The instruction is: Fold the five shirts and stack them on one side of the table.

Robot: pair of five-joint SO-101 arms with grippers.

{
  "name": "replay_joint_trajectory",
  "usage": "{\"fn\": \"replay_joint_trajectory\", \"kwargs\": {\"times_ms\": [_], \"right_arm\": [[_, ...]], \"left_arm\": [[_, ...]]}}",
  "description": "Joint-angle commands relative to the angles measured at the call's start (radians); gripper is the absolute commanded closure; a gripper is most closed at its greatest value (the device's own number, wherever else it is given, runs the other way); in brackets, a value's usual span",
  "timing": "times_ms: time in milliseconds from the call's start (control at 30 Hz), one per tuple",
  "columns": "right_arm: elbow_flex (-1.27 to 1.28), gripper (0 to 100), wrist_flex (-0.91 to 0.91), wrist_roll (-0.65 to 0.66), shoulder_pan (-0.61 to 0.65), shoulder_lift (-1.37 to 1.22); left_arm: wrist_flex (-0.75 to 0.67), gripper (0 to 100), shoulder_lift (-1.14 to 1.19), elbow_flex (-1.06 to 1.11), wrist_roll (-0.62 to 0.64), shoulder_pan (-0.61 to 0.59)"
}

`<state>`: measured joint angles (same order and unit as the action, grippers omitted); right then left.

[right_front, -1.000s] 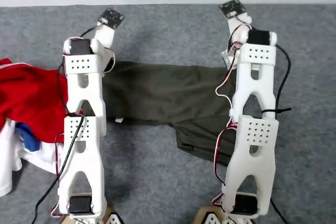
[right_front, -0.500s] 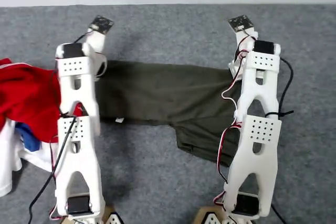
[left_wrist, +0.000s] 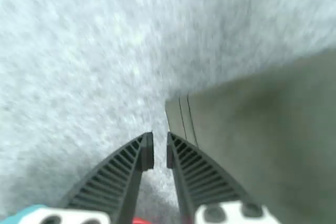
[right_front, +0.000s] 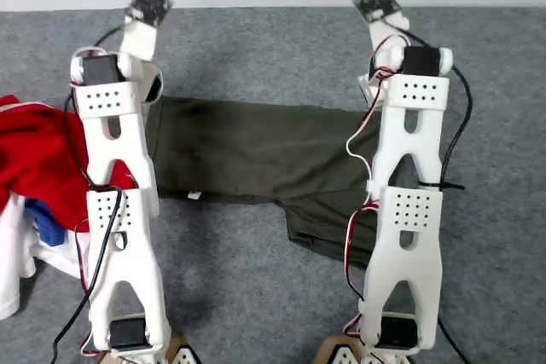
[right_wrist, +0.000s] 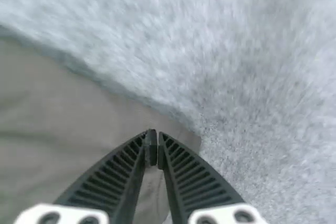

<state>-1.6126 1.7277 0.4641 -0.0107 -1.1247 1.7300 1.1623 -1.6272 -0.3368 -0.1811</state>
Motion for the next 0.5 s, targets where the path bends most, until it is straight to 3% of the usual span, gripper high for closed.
{"fn": "replay_joint_trajectory", "kwargs": {"times_ms": [0,267,467], "right_arm": [[-0.068,98.8,0.070,-0.011,0.018,0.074],[-0.061,98.8,0.071,-0.066,-0.042,0.298],[0.025,98.8,0.073,-0.087,-0.091,0.542]], "left_arm": [[0.025,95,-0.129,-0.045,0.021,0.037],[0.029,95,-0.226,-0.001,0.026,0.115],[0.029,95,-0.414,0.329,0.028,0.229]]}}
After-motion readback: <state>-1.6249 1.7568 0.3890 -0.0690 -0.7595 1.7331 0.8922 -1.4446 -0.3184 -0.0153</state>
